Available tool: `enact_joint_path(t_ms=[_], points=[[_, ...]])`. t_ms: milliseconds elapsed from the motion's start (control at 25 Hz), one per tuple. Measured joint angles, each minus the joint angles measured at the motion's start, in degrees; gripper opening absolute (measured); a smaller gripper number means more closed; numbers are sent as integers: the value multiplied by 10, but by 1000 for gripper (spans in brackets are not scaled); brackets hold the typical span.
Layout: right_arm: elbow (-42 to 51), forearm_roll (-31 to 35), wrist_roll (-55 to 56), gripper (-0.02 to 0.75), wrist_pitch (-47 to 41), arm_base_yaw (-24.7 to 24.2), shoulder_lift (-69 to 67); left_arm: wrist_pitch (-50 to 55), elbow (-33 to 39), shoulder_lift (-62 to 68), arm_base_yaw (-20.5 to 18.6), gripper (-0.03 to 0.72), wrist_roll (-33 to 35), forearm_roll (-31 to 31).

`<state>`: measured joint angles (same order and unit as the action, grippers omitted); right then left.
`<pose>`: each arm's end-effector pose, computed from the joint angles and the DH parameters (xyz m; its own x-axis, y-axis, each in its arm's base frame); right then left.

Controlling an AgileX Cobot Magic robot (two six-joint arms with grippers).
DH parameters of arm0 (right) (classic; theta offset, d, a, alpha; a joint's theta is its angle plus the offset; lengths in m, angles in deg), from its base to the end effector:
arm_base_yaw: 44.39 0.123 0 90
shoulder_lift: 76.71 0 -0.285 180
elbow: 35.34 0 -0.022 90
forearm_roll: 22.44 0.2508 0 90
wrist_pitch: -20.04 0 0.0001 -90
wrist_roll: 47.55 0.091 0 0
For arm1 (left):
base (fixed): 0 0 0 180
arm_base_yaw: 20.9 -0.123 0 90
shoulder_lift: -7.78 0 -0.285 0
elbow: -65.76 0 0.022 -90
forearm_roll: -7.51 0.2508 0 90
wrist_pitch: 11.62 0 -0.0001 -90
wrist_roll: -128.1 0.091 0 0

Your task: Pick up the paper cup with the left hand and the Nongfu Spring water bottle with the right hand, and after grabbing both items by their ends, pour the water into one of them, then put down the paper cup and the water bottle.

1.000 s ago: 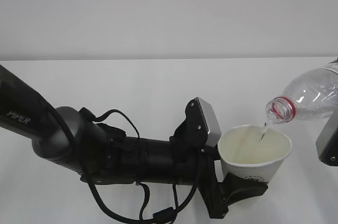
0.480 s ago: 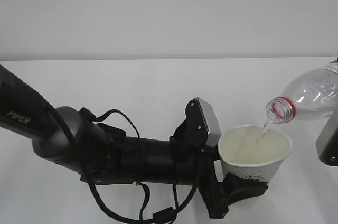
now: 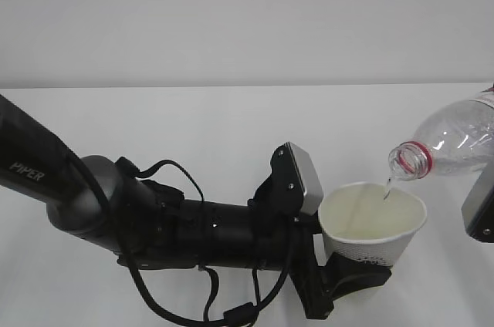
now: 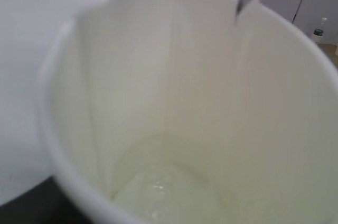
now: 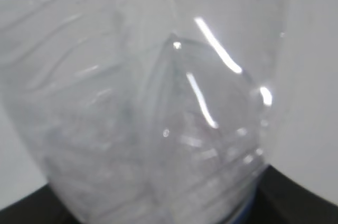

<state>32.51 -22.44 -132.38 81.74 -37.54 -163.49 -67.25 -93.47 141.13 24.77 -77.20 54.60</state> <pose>0.2008 0.0241 0.1856 0.1142 -0.9894 -0.0900 -0.0613 0.0834 -0.9946 0.2355 -0.3198 0.0902 -0.1284 0.2500 -0.9597 0.9873 0.1230 -0.1000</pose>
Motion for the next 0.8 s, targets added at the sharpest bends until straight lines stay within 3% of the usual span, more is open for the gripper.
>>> enact_joint_path(t_ms=[800], points=[[0,0,-3,441,1,0,0,0,0,0,0,531,0,0]])
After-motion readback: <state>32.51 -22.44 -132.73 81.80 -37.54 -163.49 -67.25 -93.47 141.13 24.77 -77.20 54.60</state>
